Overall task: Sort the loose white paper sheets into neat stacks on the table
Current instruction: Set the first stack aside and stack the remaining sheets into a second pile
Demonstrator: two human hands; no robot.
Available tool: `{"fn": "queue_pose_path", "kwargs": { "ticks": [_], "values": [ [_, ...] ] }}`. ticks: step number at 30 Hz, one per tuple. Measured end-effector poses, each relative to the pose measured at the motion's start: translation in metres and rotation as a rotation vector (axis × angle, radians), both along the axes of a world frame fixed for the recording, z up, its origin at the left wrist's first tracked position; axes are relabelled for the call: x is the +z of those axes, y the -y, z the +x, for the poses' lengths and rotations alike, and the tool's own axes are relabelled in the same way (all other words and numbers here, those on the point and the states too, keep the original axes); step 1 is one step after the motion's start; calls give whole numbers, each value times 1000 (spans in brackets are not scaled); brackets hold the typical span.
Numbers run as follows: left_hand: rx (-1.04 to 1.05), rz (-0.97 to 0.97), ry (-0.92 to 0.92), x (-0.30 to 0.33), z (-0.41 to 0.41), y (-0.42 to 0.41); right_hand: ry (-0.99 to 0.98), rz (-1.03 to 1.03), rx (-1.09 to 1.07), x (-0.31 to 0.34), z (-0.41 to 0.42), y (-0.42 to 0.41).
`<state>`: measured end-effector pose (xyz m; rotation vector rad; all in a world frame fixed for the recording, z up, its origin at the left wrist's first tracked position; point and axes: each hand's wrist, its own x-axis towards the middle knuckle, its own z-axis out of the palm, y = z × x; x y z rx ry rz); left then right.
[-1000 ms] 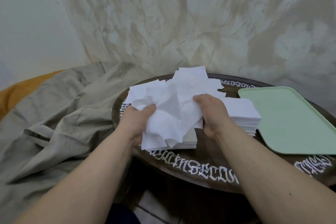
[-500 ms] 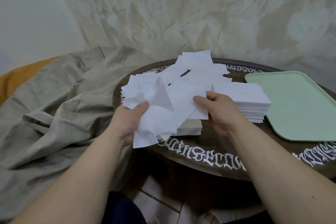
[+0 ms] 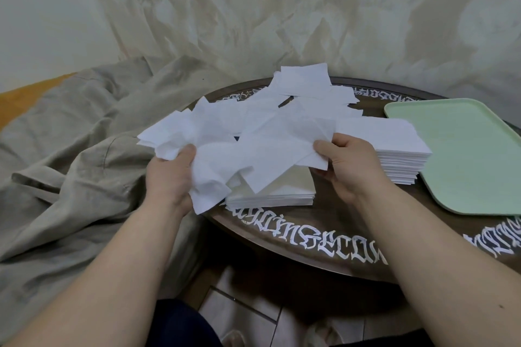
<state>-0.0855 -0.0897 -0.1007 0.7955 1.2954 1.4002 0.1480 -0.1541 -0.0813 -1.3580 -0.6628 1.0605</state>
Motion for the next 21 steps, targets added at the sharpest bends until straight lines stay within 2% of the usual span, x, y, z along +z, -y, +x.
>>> {"fn": "queue_pose_path", "kwargs": {
  "ticks": [4, 6, 9, 10, 13, 15, 18, 21],
  "values": [
    [158, 76, -50, 4, -4, -2, -150, -66, 7, -2, 2, -1],
    [244, 113, -39, 9, -8, -3, -110, -112, 71, -4, -1, 0],
    [265, 123, -40, 8, -10, -3, 32, -159, 143, -8, -7, 1],
    [254, 124, -53, 8, -8, -2, 105, -168, 148, -11, -8, 1],
    [201, 117, -55, 6, -1, -1, 550, -181, 195, -19, -4, 0],
    [156, 102, -53, 5, 5, -2, 766, -164, 225, -19, 1, 1],
    [103, 99, -31, 6, 17, -2, 972, -139, 238, -21, 4, -3],
    [86, 121, -34, 16, 26, -8, 1103, -221, 253, -27, 2, -8]
  ]
}}
